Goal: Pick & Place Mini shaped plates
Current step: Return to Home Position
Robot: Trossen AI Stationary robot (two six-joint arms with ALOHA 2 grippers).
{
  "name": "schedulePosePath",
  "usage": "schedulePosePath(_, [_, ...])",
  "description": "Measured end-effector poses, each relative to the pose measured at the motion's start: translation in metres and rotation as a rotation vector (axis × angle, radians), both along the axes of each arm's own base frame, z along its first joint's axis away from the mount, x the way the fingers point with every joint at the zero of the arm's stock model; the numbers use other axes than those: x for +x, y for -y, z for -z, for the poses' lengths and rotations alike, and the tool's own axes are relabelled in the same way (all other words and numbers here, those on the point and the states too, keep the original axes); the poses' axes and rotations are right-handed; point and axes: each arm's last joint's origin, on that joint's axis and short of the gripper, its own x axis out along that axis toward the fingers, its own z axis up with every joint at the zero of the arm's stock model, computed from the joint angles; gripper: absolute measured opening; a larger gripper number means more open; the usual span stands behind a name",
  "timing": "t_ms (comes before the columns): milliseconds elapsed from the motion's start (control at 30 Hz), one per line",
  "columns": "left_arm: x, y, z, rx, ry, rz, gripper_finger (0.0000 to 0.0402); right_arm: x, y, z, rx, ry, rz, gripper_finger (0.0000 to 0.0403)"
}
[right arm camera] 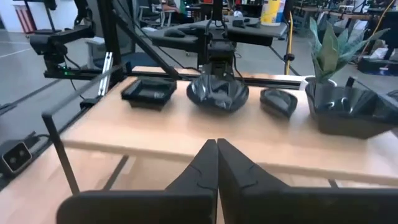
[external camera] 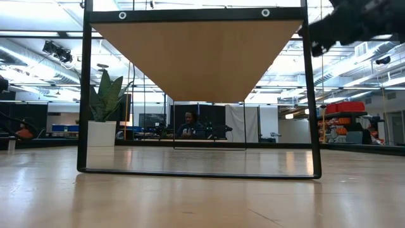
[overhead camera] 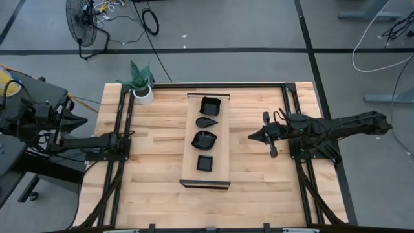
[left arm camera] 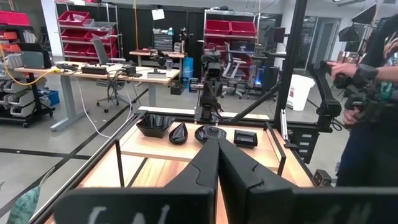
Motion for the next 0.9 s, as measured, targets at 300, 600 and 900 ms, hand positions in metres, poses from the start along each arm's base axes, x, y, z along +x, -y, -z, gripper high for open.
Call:
schedulePosePath(300, [0.0, 0.0, 0.0, 0.0, 0.0, 0.0, 0.0014, -0.017, 0.002, 0.04, -0.026, 0.029, 0.003, 0.0001])
schedulePosePath(600, [0.0, 0.0, 0.0, 0.0, 0.0, 0.0, 0.0014, -0.032, 0.006, 0.061, -0.051, 0.071, 0.035, 0.0001])
schedulePosePath(900, [0.0, 0.0, 0.0, 0.0, 0.0, 0.0, 0.0014, -0.039, 0.007, 0.077, -0.063, 0.075, 0.035, 0.0001])
